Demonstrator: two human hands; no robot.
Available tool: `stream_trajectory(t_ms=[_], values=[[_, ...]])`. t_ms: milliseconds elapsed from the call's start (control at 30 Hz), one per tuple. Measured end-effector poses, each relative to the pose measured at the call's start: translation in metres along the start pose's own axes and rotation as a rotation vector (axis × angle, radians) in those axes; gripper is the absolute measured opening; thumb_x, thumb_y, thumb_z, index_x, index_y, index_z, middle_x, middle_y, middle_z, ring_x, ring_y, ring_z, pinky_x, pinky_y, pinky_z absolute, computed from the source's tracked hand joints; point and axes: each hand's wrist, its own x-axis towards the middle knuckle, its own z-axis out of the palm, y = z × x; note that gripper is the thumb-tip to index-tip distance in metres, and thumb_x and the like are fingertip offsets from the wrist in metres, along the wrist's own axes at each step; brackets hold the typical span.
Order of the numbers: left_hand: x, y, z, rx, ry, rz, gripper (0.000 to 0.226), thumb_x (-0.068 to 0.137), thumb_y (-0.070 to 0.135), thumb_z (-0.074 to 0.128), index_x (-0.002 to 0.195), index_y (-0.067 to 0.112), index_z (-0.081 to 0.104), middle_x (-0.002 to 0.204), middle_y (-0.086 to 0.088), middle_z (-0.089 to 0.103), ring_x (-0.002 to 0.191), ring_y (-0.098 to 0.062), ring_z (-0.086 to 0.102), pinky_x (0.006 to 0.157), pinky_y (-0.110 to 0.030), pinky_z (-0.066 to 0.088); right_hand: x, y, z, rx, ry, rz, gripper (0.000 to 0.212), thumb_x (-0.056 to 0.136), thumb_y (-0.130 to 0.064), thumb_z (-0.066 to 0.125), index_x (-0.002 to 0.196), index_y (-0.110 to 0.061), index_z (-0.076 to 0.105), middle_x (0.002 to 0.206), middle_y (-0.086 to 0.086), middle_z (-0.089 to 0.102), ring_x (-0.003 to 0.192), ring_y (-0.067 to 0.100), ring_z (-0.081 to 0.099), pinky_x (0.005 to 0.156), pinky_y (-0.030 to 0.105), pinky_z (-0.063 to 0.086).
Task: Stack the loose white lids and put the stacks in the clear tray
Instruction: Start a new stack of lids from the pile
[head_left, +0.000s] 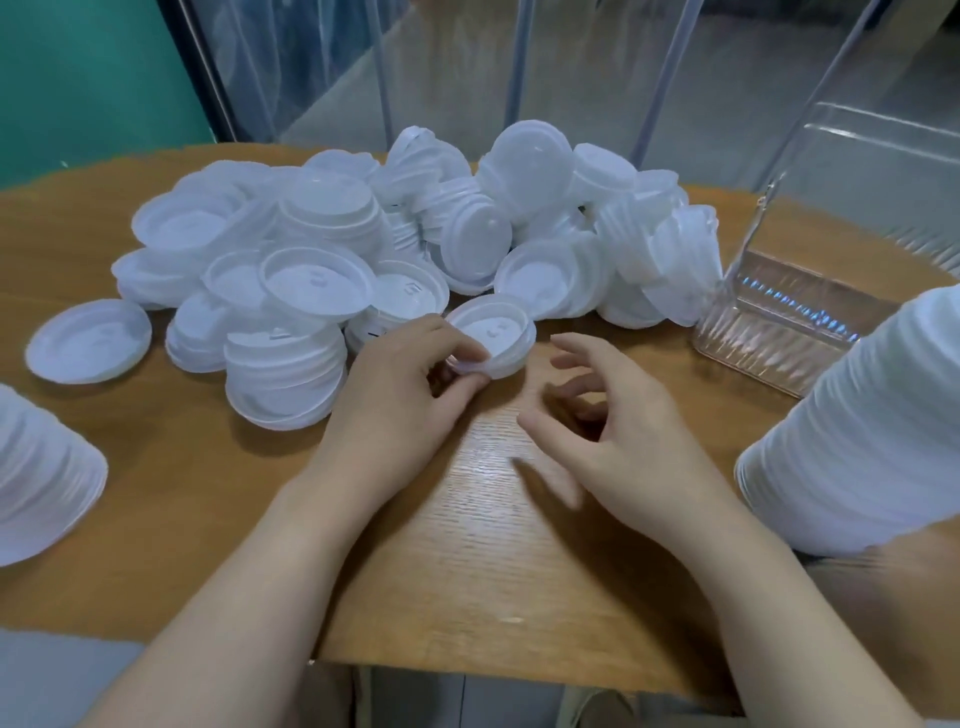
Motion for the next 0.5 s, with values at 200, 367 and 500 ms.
stream_trajectory(t_ms=[200,367,500], values=[[-0.019,0.015,-0.007,-0.213,-0.068,-0.189,0.017,0.080,0.017,0.087,0.082,0.021,0.070,0.072,0.016,0.062,0.055,-0.003,0.052,0.059,-0.025,0.046,-0.004,-0.001,0.007,0.000,-0.009,-0.062,0.066,0.084,-0.037,0.080,0.143,-0.034,0.050,0.130,-0.022,0.057,0.113,-0.011,0.055,0.091,0.012,0.044],[-0.034,0.022,-0.016,-0.280,-0.022,-0.199,0.005,0.090,0.022,0.077,0.091,0.023,0.073,0.079,-0.003,0.066,0.066,-0.017,0.059,0.064,-0.035,0.051,-0.007,0.000,0.008,-0.038,-0.033,-0.083,0.061,0.087,-0.040,0.076,0.143,-0.034,0.051,0.131,-0.022,0.057,0.118,-0.009,0.053,0.097,0.013,0.044],[-0.044,0.029,-0.027,-0.386,0.047,-0.247,0.026,0.093,0.022,0.075,0.116,0.030,0.066,0.077,0.002,0.070,0.069,-0.012,0.066,0.064,-0.021,0.051,-0.007,-0.002,0.007,-0.048,-0.039,-0.109,0.063,0.086,-0.041,0.078,0.142,-0.036,0.052,0.131,-0.022,0.055,0.119,-0.008,0.052,0.098,0.016,0.044]])
